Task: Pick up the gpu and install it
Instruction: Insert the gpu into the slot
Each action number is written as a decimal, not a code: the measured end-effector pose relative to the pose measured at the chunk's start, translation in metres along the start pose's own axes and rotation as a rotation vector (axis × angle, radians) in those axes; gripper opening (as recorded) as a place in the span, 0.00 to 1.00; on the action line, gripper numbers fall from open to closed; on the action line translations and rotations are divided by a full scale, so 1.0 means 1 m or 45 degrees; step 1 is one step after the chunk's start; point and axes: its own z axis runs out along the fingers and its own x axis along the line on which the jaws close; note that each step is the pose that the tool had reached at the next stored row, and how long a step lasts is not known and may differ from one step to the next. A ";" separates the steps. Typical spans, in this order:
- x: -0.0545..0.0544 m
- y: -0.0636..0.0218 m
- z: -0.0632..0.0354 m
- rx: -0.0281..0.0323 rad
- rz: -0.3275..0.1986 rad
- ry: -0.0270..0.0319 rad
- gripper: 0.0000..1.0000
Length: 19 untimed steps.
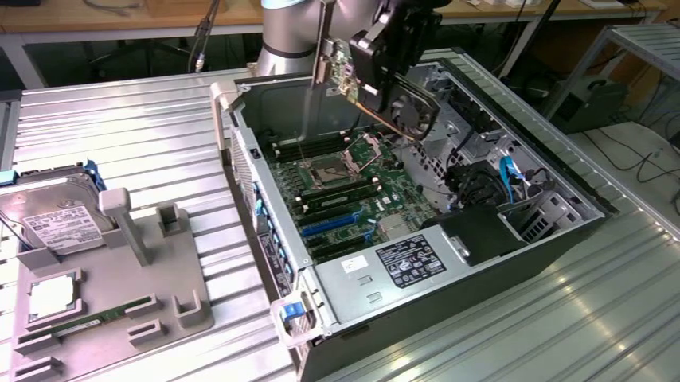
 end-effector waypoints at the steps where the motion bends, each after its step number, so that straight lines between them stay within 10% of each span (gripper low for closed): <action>1: 0.000 -0.0001 0.0001 -0.0001 -0.023 0.0002 0.28; 19: 0.000 -0.0010 0.0021 -0.0026 -0.307 0.0013 0.28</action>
